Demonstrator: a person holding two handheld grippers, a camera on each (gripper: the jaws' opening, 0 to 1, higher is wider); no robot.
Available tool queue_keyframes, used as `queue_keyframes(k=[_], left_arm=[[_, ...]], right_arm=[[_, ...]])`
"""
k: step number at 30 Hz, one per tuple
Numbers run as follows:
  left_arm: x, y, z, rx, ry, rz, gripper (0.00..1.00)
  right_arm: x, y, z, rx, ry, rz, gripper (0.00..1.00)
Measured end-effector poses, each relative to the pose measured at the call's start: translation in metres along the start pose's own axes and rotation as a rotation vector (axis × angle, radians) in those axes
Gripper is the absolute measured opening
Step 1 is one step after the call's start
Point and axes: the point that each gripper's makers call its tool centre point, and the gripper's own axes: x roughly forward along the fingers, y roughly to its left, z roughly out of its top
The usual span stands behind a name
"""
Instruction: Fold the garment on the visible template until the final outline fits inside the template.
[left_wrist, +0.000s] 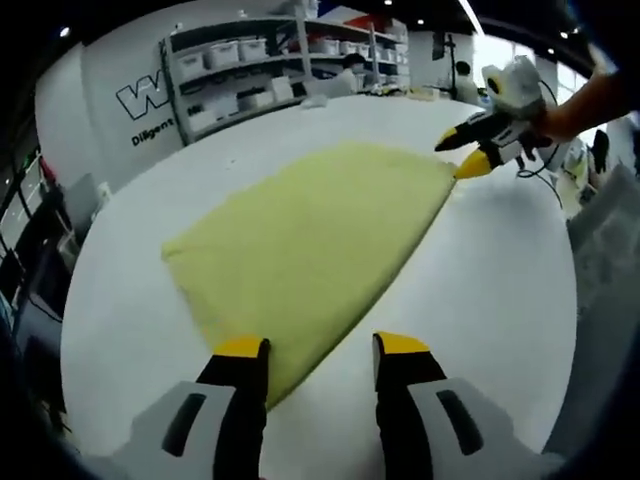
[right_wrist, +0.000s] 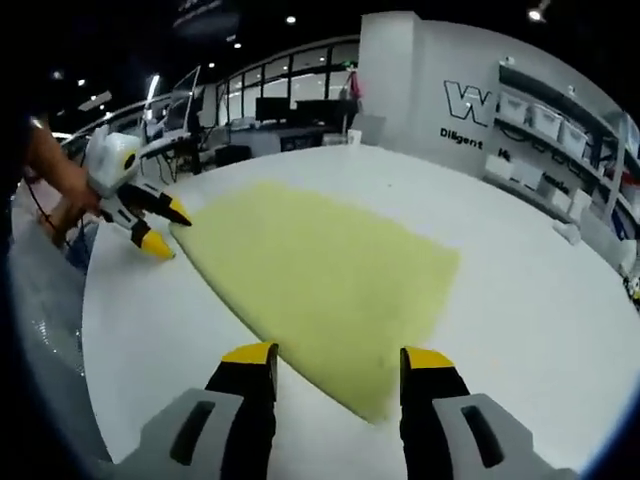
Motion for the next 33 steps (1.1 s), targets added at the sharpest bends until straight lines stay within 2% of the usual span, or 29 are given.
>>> queue_keyframes(k=[2,4,11,13,16,18,19,20,25,31,33], left_arm=[[0.001,0.004,0.002,0.018,0.002,0.022,0.38],[0.003,0.006,0.003,0.01,0.005,0.027,0.37],[0.007,0.013,0.006,-0.024,0.024,0.041,0.37],[0.009,0.016,0.006,-0.049,0.03,0.042,0.39],[0.013,0.024,0.007,-0.085,0.038,0.054,0.46],[0.015,0.031,0.004,-0.163,0.052,0.063,0.53],[0.016,0.034,0.004,-0.172,0.053,0.068,0.56],[0.017,0.038,0.005,-0.16,0.051,0.065,0.59],[0.021,0.038,0.011,-0.093,0.061,0.051,0.61],[0.025,0.047,0.023,0.084,0.068,0.063,0.6],[0.027,0.05,0.026,0.114,0.072,0.07,0.59]], right_arm=[[0.005,0.004,-0.006,-0.047,0.031,0.003,0.42],[0.008,0.005,-0.01,-0.054,0.057,-0.003,0.39],[0.016,0.001,-0.013,0.024,0.091,-0.033,0.37],[0.016,0.001,-0.013,0.022,0.09,-0.039,0.36],[0.017,-0.002,-0.013,0.03,0.097,-0.064,0.33],[0.019,-0.005,-0.013,0.016,0.102,-0.091,0.3],[0.02,-0.005,-0.012,0.012,0.104,-0.095,0.3],[0.02,-0.005,-0.011,0.023,0.101,-0.103,0.31],[0.024,-0.008,-0.008,0.055,0.102,-0.13,0.35],[0.028,-0.01,-0.005,0.072,0.108,-0.147,0.36],[0.028,-0.01,-0.005,0.075,0.107,-0.151,0.36]])
